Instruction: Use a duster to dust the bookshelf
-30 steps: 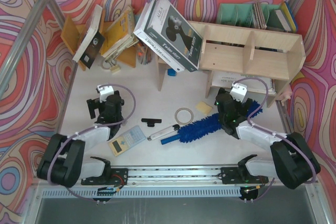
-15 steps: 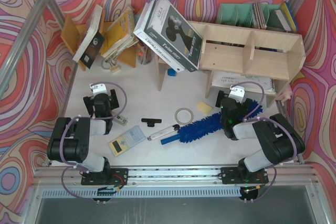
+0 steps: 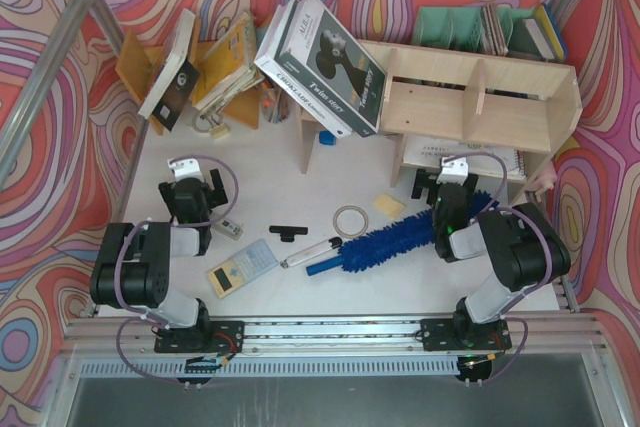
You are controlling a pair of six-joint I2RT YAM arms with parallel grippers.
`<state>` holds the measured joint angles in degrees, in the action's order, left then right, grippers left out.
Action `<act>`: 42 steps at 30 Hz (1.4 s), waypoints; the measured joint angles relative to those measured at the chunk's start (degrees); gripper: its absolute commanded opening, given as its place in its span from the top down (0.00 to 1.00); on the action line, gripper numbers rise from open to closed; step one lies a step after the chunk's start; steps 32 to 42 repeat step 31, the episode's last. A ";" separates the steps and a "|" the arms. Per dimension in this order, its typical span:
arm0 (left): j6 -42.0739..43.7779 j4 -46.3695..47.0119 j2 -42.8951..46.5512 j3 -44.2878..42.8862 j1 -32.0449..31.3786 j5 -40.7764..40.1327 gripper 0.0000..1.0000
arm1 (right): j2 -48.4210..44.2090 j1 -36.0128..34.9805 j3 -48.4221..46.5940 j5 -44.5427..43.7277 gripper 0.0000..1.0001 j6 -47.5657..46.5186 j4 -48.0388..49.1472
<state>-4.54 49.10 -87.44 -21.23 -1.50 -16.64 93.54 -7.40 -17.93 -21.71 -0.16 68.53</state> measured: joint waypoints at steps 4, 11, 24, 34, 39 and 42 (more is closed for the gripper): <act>-0.02 0.31 0.00 0.00 0.00 0.31 0.02 | 1.73 3.87 -0.48 6.80 0.01 0.28 1.16; -0.02 0.37 0.00 0.00 0.00 0.37 0.02 | 2.80 4.11 -0.48 10.69 0.02 0.37 1.09; -0.02 0.39 0.00 0.00 0.00 0.37 0.02 | 2.80 4.09 -0.48 11.76 0.01 0.37 1.09; -0.04 0.39 0.00 0.00 0.00 0.37 0.02 | 2.80 4.09 -0.48 12.00 0.01 0.37 1.07; -0.04 0.39 0.00 0.00 0.00 0.37 0.02 | 2.80 4.09 -0.48 12.00 0.01 0.37 1.07; -0.04 0.39 0.00 0.00 0.00 0.37 0.02 | 2.80 4.09 -0.48 12.00 0.01 0.37 1.07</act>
